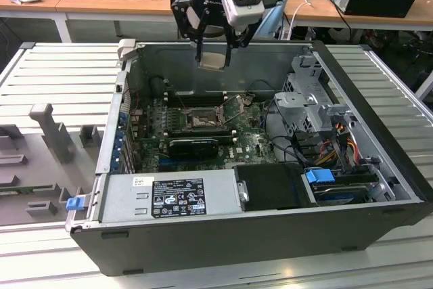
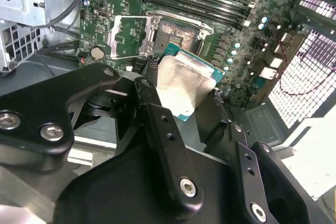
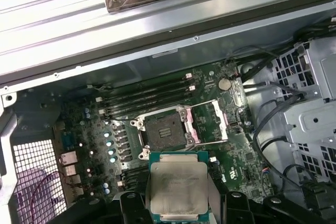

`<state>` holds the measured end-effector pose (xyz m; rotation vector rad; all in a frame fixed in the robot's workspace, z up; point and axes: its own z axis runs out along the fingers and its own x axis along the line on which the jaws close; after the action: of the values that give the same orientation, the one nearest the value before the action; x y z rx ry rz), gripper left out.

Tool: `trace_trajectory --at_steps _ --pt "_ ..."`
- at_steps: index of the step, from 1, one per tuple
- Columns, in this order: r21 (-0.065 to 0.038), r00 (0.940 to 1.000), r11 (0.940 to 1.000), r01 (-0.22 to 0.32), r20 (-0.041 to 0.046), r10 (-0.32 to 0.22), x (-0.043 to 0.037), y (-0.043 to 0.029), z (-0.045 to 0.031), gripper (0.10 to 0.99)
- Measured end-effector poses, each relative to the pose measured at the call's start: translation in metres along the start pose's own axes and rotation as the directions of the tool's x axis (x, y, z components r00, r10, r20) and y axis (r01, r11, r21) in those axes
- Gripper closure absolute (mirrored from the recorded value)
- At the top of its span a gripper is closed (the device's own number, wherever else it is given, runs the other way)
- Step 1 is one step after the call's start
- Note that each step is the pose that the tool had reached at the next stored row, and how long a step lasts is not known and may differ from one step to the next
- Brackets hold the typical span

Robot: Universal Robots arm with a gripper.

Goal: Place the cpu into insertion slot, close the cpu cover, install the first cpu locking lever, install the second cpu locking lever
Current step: 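Place the cpu into insertion slot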

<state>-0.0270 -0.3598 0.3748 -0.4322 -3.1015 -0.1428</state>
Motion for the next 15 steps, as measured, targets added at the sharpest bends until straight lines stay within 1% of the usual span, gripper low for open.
trace_trajectory --at_steps 9,11,15 --pt "-0.002 0.9972 0.9973 -0.074 0.0066 0.074 0.0000 0.0000 0.0004 0.557" --pt "-0.003 0.9941 0.9941 -0.108 0.0096 0.108 0.0000 0.0000 0.0007 0.557" --pt "-0.004 0.9905 0.9905 -0.137 0.0121 0.137 0.0000 -0.0001 0.0009 0.557"
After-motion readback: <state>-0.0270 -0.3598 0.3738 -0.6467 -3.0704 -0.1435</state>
